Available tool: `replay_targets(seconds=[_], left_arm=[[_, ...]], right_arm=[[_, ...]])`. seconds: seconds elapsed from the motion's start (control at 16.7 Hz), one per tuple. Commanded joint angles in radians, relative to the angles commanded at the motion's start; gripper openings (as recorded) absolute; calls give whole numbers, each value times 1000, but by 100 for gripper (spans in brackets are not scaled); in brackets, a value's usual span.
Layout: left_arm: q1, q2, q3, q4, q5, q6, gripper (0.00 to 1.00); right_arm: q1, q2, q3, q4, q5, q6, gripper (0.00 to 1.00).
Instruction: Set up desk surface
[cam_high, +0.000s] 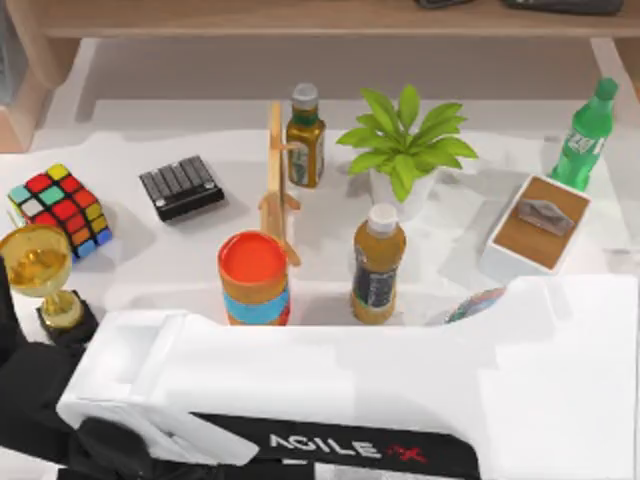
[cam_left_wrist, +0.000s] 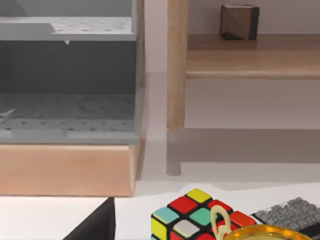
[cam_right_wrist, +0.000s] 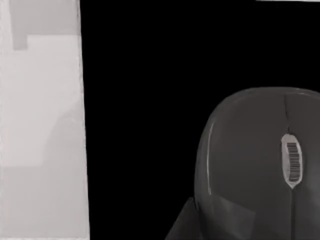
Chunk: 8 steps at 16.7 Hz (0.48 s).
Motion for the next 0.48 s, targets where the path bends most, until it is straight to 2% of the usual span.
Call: replay_targets(seconds=[0.48], left_arm=[[0,0,0,0,0,0,100]], right_arm=[[-4,-11,7,4,0,0,0]])
